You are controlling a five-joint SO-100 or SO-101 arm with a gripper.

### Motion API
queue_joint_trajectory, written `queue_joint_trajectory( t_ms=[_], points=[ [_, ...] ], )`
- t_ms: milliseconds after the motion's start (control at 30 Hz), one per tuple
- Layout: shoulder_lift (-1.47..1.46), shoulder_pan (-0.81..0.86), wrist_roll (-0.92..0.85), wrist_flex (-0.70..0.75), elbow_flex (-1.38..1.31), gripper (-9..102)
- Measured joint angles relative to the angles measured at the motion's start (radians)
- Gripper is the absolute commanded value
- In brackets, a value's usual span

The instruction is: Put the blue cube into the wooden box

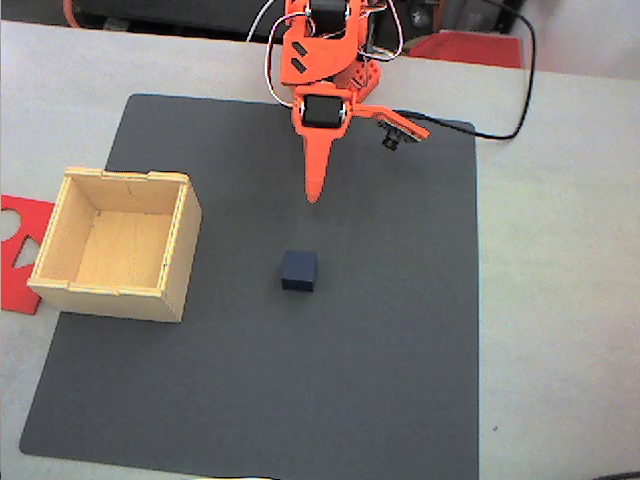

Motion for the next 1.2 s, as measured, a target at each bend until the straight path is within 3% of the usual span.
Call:
queue_joint_trajectory(
  t_ms=[1200],
  points=[
    [0.000,-0.029,-0.018,0.003,0.000,0]
  ],
)
